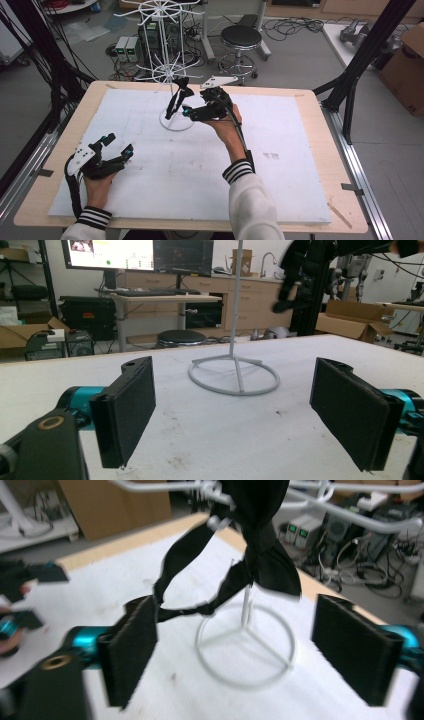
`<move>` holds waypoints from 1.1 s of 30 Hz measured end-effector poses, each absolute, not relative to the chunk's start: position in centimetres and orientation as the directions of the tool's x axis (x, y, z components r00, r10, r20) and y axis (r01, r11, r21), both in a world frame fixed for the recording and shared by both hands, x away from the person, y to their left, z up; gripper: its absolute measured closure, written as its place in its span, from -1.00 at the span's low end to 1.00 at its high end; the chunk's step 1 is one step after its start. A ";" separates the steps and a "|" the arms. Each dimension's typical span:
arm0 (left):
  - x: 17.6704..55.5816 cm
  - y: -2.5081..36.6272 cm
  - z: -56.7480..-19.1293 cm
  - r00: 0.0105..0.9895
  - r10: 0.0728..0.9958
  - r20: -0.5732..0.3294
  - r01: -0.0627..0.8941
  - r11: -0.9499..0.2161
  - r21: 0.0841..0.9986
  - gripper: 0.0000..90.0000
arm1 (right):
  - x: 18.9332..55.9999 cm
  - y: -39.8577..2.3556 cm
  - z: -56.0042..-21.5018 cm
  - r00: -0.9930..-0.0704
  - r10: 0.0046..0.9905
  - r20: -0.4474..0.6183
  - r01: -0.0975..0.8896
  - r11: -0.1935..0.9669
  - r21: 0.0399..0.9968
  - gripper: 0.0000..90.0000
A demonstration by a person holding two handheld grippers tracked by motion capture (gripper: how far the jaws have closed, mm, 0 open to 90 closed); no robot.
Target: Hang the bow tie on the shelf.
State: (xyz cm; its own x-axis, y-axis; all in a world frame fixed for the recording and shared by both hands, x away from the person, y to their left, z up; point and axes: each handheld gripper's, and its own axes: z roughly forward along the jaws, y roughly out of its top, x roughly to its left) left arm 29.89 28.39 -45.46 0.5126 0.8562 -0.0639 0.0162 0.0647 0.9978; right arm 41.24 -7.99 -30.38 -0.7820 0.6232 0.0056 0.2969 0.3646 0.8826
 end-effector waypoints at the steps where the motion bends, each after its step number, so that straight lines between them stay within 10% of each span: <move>1: 29.9 28.4 -45.5 0.512 0.856 -0.063 0.015 0.064 0.998 -0.59 | 40.6 -8.3 -30.1 -0.782 0.623 0.000 0.291 0.365 0.884 -0.74; 18: 29.9 28.4 -45.5 0.508 0.859 -0.066 0.011 0.070 0.997 -0.60 | 29.2 -23.1 -35.1 -0.625 0.781 0.009 0.183 0.135 0.974 -0.98; 33: 29.7 28.2 -45.5 0.492 0.869 -0.049 0.002 0.055 0.998 -0.60 | 27.8 -26.8 -43.2 -0.510 0.858 0.061 0.179 0.037 0.983 -0.98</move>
